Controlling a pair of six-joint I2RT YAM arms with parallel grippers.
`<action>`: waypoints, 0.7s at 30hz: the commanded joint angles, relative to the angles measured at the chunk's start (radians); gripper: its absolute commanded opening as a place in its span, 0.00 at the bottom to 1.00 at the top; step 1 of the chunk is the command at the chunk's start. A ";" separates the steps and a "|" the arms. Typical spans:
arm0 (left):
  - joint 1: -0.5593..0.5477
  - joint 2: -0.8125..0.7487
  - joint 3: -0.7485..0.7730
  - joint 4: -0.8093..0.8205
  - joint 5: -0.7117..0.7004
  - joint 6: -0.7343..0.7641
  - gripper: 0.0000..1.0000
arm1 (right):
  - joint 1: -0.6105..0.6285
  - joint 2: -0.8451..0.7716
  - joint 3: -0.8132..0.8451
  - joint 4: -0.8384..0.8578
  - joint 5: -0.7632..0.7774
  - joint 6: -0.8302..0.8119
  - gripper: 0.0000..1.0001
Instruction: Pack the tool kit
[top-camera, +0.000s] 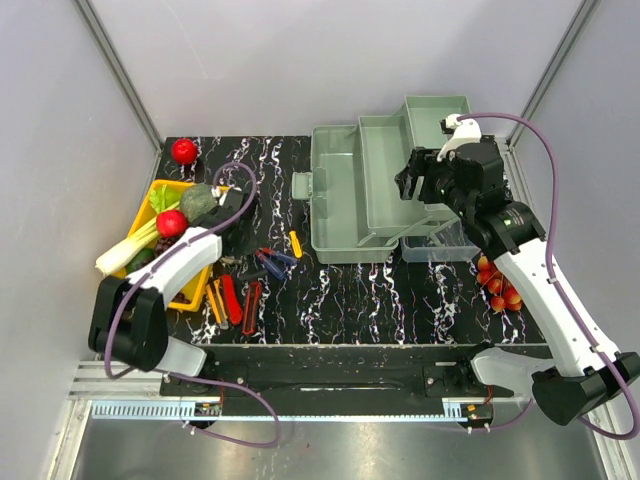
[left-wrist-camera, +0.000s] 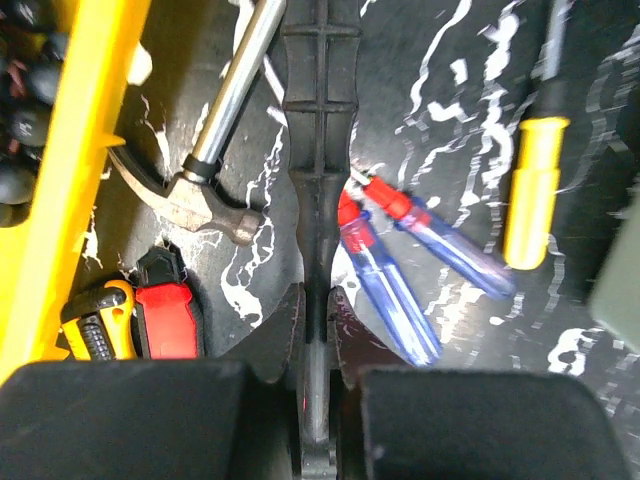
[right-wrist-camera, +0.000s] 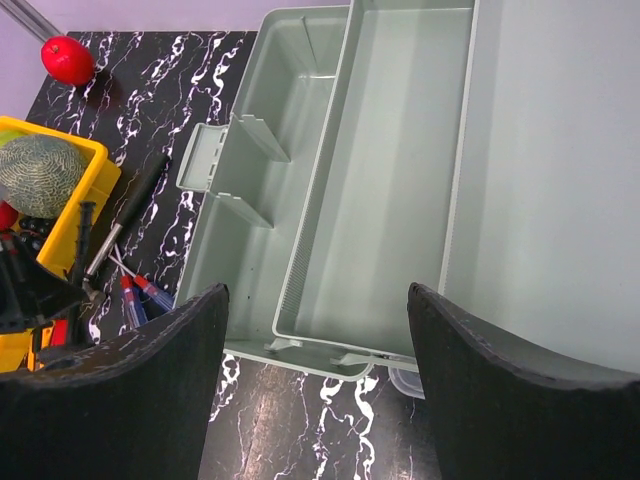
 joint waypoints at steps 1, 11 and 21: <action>0.001 -0.127 0.112 -0.028 -0.021 0.005 0.00 | -0.002 -0.021 0.007 0.035 0.024 -0.015 0.78; -0.080 -0.115 0.412 0.057 0.220 -0.087 0.00 | -0.002 -0.078 -0.021 0.067 0.015 -0.015 0.85; -0.192 0.215 0.589 0.281 0.361 -0.162 0.00 | -0.004 -0.173 -0.059 0.037 0.054 0.004 0.86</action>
